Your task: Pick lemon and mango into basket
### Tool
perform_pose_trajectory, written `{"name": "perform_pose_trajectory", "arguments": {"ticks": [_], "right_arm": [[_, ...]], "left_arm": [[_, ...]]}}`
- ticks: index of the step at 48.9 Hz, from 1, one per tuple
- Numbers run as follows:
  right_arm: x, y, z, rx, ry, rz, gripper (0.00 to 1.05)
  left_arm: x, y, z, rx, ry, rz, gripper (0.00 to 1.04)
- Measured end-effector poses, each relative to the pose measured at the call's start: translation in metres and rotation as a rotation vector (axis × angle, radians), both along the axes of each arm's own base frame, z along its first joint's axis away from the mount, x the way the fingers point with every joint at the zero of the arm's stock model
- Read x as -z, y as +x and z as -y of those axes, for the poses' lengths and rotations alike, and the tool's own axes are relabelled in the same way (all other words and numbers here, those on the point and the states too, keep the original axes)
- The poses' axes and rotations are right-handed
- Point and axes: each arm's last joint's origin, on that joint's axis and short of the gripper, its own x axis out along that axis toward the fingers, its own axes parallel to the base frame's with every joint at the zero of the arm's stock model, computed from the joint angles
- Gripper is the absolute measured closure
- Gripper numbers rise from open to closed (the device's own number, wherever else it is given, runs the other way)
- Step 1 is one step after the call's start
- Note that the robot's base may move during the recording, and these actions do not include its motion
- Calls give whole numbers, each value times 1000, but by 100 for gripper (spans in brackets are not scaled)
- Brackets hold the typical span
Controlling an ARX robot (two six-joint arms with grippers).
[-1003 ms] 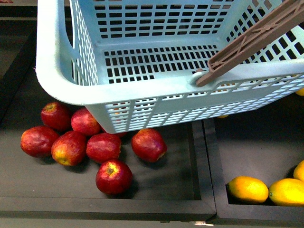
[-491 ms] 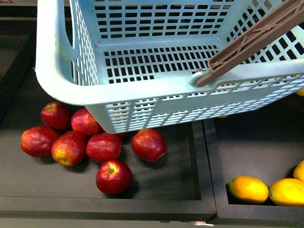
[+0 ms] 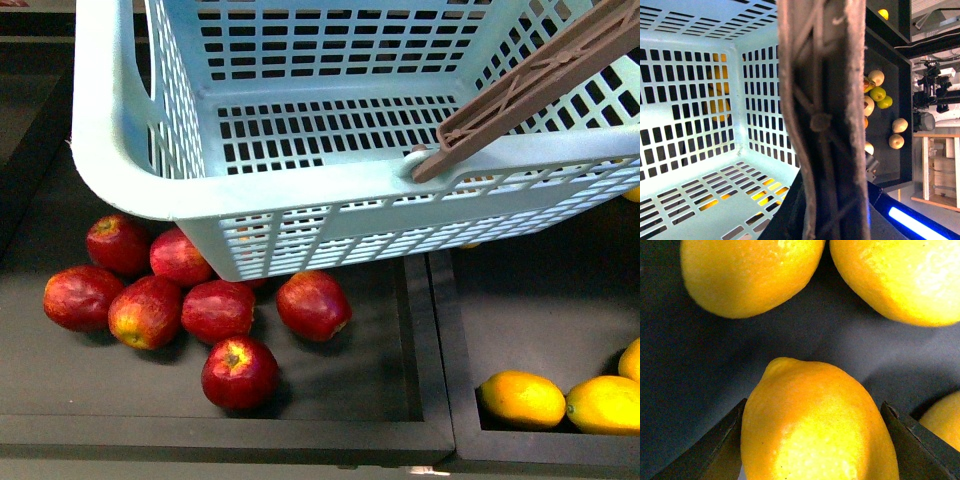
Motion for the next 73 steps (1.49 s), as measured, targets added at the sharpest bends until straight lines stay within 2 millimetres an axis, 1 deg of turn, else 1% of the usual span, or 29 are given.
{"name": "perform_pose_trajectory", "arguments": {"ticks": [4,7,9,10,13,14,17,20,23,24,27,28,30,31,33,34,37,41,48,52,56,58,60,63,64,68,70,73], "right_arm": [[-15,-10,-2,-19,-7,35,35],[-32,-18,-3,-36,-7,82,35],[-49,-26,-4,-58,-16,122,35],[-63,-32,-6,-71,-23,153,35],[-93,-46,-12,-113,-55,209,36],[-107,-53,-17,-136,-88,235,36],[-129,-66,-27,-182,-108,275,37],[-156,-85,-46,-246,-111,328,37],[-171,-94,-58,-280,-107,361,37],[-179,-98,-63,-295,-109,376,37],[-203,-108,-81,-335,-133,429,37],[-216,-112,-91,-356,-143,461,37],[-234,-117,-103,-381,-162,506,37],[-247,-119,-113,-395,-179,543,37],[-261,-122,-126,-415,-199,585,37],[-269,-122,-136,-430,-214,612,37],[-281,-118,-159,-455,-220,656,37],[-285,-100,-189,-495,-206,675,37],[-277,-70,-233,-567,-188,643,37],[-274,-59,-251,-602,-179,632,37],[-271,-51,-263,-623,-179,621,37],[-270,-48,-266,-627,-180,615,37],[-268,-45,-269,-633,-184,608,34],[-264,-41,-270,-628,-191,591,24],[-262,-40,-270,-625,-193,583,19],[-261,-40,-266,-599,-203,570,7],[-263,-41,-262,-578,-210,568,8],[-266,-48,-250,-521,-228,544,9]], "left_arm": [[0,0,0,0,0,0,99],[0,0,0,0,0,0,99],[0,0,0,0,0,0,99],[0,0,0,0,0,0,99],[0,0,0,0,0,0,99],[0,0,0,0,0,0,99],[0,0,0,0,0,0,99],[0,0,0,0,0,0,99],[0,0,0,0,0,0,99],[0,0,0,0,0,0,99],[0,0,0,0,0,0,99],[0,0,0,0,0,0,99],[0,0,0,0,0,0,99],[0,0,0,0,0,0,99],[0,0,0,0,0,0,99],[0,0,0,0,0,0,99],[0,0,0,0,0,0,99],[0,0,0,0,0,0,99],[0,0,0,0,0,0,99],[0,0,0,1,0,0,99],[0,0,0,1,0,0,99],[0,0,0,0,0,0,99],[0,0,0,0,0,0,99],[0,0,0,0,0,0,99],[0,0,0,1,0,0,99],[0,0,0,0,0,0,99],[0,0,0,0,0,0,99],[0,0,0,5,5,4,99]]}}
